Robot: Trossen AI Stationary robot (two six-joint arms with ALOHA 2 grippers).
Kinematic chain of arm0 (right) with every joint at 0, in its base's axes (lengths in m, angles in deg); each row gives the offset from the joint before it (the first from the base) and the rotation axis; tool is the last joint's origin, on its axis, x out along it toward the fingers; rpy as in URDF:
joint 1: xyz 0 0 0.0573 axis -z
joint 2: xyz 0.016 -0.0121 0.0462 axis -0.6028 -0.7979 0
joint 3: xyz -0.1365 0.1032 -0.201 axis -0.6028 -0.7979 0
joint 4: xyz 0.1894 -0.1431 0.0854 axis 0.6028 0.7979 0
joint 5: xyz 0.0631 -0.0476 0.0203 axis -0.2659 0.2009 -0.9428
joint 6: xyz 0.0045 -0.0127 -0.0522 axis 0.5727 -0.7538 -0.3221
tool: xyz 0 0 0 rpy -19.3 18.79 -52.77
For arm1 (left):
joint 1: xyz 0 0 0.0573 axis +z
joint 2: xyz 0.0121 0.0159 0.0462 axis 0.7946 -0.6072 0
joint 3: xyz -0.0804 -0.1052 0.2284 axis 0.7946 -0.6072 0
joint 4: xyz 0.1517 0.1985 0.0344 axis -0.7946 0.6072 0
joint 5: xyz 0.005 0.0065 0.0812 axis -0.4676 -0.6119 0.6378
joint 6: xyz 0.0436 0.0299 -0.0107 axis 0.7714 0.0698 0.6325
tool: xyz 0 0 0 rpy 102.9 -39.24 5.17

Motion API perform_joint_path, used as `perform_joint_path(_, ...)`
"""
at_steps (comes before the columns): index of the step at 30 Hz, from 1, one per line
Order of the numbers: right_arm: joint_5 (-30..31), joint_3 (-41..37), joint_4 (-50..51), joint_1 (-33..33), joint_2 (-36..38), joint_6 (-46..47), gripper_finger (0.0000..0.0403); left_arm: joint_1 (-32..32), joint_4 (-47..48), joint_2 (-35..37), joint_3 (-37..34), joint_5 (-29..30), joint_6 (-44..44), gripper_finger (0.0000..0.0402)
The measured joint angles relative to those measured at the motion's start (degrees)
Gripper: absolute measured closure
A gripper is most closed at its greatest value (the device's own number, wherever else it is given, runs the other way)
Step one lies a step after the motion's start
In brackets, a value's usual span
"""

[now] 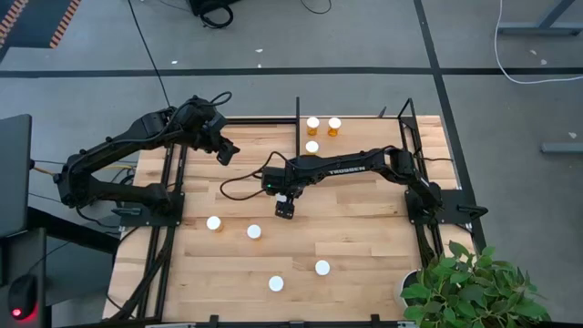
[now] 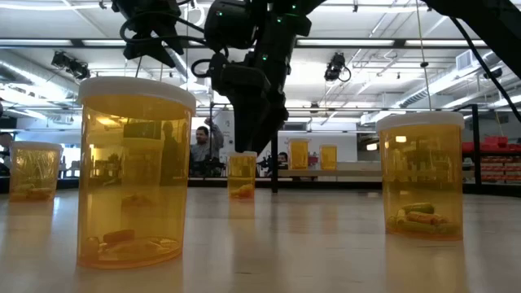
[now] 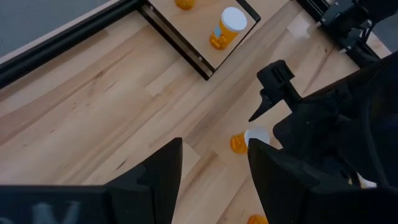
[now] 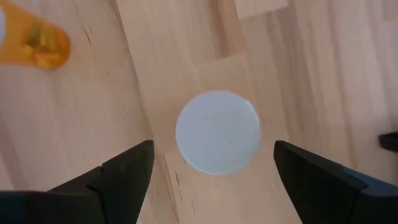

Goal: Pick and place medicine bottles onto shelf by color
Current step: Put the orange pill bottle on the shelf

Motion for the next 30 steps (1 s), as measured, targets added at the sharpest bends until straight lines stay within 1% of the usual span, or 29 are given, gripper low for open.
perform_joint_path(4, 0.97, -1.61, -0.78, -0.05, -0.02, 2.10, 0.0063, 0.00, 0.00, 0.00, 0.00, 0.36, 0.08, 0.0212)
perform_joint_path(11, 1.55, -2.10, -5.08, -0.05, -0.02, 3.77, 0.0063, 0.00, 0.00, -0.02, 0.00, 0.39, 0.06, 0.0212)
perform_joint_path(15, 3.21, -2.10, -5.15, -0.05, -0.02, 4.36, 0.0063, 0.00, -0.02, -0.02, 0.00, 0.39, 0.06, 0.0212)
perform_joint_path(22, 3.28, -2.23, -5.19, 0.17, -0.02, 4.27, 0.0063, 0.00, -0.04, -0.02, -0.02, 1.00, 0.04, 0.0212)
perform_joint_path(30, 3.21, -7.51, -6.03, 0.17, 0.02, 7.17, 0.0063, 0.00, -0.07, -0.04, -0.02, 1.49, -0.38, 0.0212)
